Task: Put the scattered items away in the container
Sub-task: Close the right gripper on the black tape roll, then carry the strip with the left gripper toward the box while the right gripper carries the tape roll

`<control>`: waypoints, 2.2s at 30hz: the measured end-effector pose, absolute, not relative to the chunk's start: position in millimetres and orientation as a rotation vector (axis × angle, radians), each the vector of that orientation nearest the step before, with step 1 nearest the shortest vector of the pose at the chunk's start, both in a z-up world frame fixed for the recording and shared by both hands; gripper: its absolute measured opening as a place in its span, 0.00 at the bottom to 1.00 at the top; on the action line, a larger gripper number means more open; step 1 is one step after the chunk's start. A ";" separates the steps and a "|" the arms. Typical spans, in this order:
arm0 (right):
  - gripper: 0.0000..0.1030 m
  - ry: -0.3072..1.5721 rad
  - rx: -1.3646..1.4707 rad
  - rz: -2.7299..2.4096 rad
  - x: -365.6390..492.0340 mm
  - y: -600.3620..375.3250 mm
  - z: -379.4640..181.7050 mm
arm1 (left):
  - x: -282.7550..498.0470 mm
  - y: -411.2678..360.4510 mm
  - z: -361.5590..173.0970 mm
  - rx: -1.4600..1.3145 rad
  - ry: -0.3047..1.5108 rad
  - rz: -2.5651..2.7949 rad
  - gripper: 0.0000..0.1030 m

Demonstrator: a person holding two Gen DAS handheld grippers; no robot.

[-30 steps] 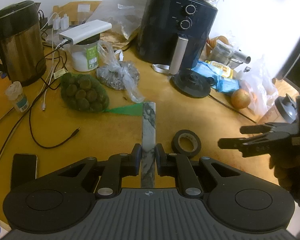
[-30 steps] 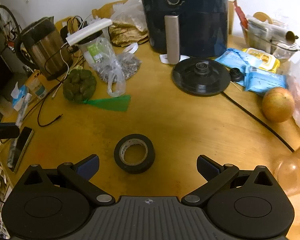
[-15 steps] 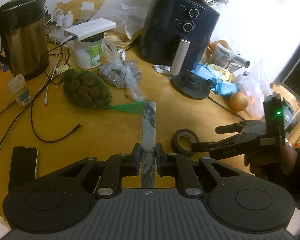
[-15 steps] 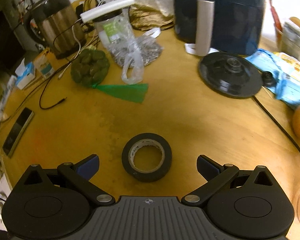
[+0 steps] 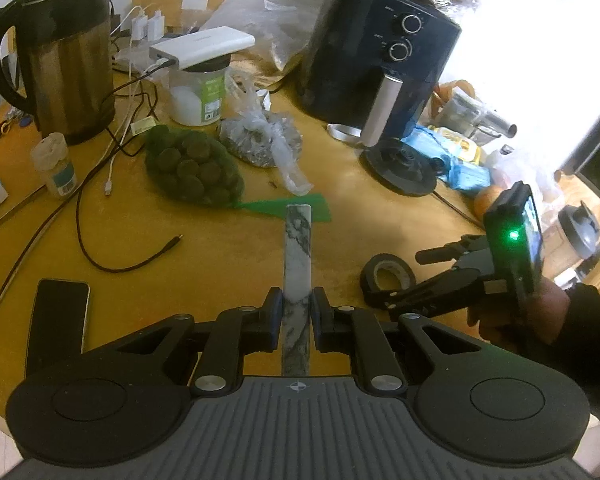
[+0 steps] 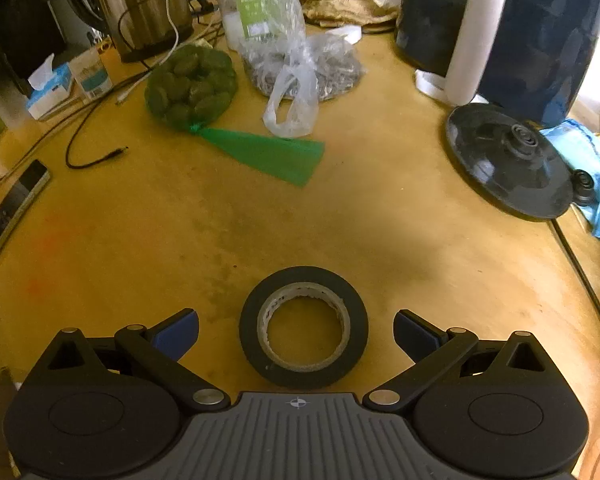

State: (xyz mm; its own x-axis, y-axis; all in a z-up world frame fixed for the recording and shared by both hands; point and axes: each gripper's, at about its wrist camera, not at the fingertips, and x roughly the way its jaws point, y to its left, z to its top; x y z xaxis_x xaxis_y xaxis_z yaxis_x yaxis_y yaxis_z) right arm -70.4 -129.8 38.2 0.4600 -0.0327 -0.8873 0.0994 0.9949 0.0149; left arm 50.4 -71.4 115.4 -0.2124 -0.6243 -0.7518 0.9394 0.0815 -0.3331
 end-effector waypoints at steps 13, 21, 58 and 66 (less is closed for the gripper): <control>0.89 1.148 0.019 -0.112 -56.0 -121.9 21.3 | 56.3 -70.6 113.8 0.429 1.006 -1.490 0.15; 0.73 1.128 0.061 -0.179 -60.9 -122.3 26.2 | 55.5 -72.3 113.4 0.430 1.005 -1.501 0.15; 0.73 0.954 0.115 -0.337 -129.4 -111.6 105.4 | 23.6 -68.2 125.8 0.458 0.973 -1.576 0.15; 0.73 0.960 0.176 -0.416 -153.1 -111.4 116.1 | 12.5 -64.5 129.4 0.474 0.966 -1.602 0.15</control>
State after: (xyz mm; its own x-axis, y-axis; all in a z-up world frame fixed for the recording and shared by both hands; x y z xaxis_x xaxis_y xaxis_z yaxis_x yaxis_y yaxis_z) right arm -153.1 -111.4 116.1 0.5025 -0.2650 -0.8230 0.4187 0.9074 -0.0366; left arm 12.5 -64.5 129.4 -0.2701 -0.6115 -0.7438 0.9433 -0.0131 -0.3317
